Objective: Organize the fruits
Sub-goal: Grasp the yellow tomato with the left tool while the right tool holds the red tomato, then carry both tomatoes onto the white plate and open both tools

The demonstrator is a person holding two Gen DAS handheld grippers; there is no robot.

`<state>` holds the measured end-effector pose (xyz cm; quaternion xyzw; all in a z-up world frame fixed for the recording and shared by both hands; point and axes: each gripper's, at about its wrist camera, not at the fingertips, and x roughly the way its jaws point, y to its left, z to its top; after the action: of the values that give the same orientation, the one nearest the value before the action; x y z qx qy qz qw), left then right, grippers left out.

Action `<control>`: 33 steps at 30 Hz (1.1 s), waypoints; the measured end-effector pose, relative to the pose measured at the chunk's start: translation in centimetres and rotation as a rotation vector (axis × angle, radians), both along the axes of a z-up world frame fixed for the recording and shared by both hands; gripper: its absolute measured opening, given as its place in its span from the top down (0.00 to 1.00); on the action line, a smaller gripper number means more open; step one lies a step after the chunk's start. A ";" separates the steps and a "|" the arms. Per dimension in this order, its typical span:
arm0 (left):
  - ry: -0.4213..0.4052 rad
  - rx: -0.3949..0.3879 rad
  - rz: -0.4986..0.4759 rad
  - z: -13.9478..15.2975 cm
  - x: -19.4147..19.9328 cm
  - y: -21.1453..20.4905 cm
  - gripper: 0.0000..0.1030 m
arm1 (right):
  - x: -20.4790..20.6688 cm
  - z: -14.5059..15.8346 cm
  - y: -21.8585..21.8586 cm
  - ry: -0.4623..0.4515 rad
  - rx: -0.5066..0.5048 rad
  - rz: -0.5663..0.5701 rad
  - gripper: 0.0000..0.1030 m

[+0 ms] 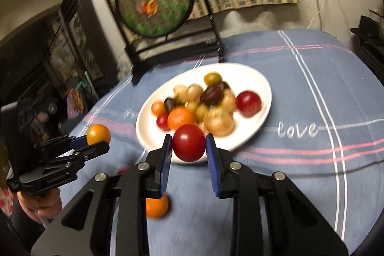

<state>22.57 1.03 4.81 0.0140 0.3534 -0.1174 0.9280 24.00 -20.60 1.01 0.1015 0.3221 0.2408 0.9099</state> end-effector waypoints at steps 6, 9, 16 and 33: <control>0.032 -0.015 0.021 1.2 7.0 -0.9 0.63 | 4.5 -0.4 0.9 0.003 0.014 -0.049 0.72; 0.040 0.015 0.044 1.0 10.4 -1.1 0.63 | 6.2 -0.8 1.3 0.008 0.008 -0.048 0.72; 0.092 0.017 0.073 -0.7 14.9 -1.5 0.63 | 8.3 -1.5 1.9 0.017 -0.026 -0.039 0.72; 0.018 0.068 0.130 0.2 12.7 -1.1 0.15 | 7.7 -0.5 2.4 -0.001 -0.028 0.017 0.54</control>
<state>35.31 -0.09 5.02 0.0218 0.3655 -0.0449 0.9295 31.66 -18.17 0.53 0.0860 0.3259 0.2439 0.9093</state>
